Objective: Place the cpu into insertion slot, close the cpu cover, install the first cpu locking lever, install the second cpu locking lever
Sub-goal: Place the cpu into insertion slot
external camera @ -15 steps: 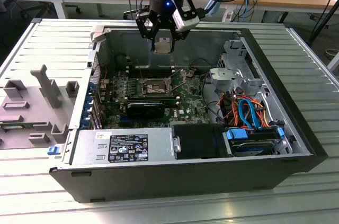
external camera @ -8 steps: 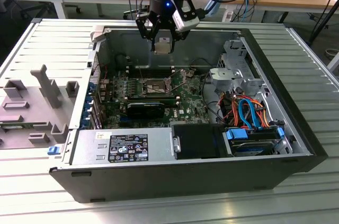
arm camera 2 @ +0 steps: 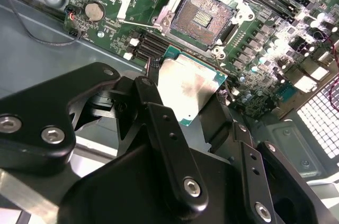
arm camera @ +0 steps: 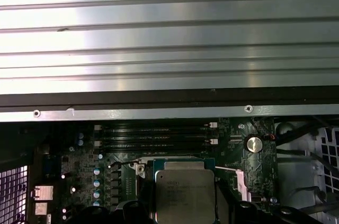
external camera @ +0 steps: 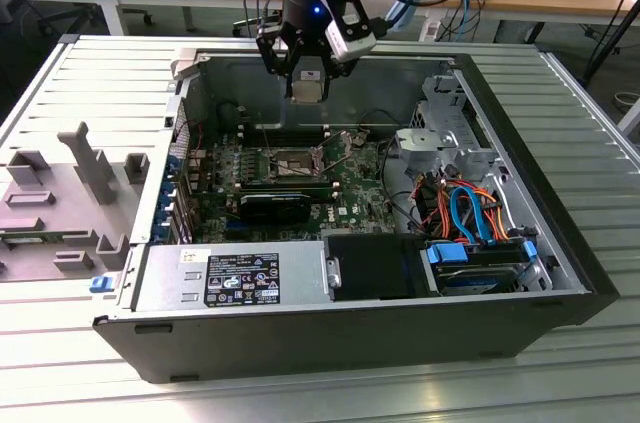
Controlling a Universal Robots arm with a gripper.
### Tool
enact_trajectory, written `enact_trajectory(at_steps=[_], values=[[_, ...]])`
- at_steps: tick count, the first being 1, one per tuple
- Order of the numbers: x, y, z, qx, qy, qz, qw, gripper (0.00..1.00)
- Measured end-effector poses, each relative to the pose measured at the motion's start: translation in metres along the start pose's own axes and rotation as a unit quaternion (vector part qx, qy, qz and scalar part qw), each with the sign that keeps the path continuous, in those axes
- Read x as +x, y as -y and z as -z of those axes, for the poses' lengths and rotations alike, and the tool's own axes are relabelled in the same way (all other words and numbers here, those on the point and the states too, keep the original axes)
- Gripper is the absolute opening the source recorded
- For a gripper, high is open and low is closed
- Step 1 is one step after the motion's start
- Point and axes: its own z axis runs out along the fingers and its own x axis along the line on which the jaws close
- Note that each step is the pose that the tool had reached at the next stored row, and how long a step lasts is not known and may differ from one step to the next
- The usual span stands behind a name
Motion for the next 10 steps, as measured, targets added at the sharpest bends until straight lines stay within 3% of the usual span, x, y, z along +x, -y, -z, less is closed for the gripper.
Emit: enact_trajectory(at_steps=[10], values=[[0.0,0.0001,-0.0019,0.0,0.0,0.0,1.0,0.55]])
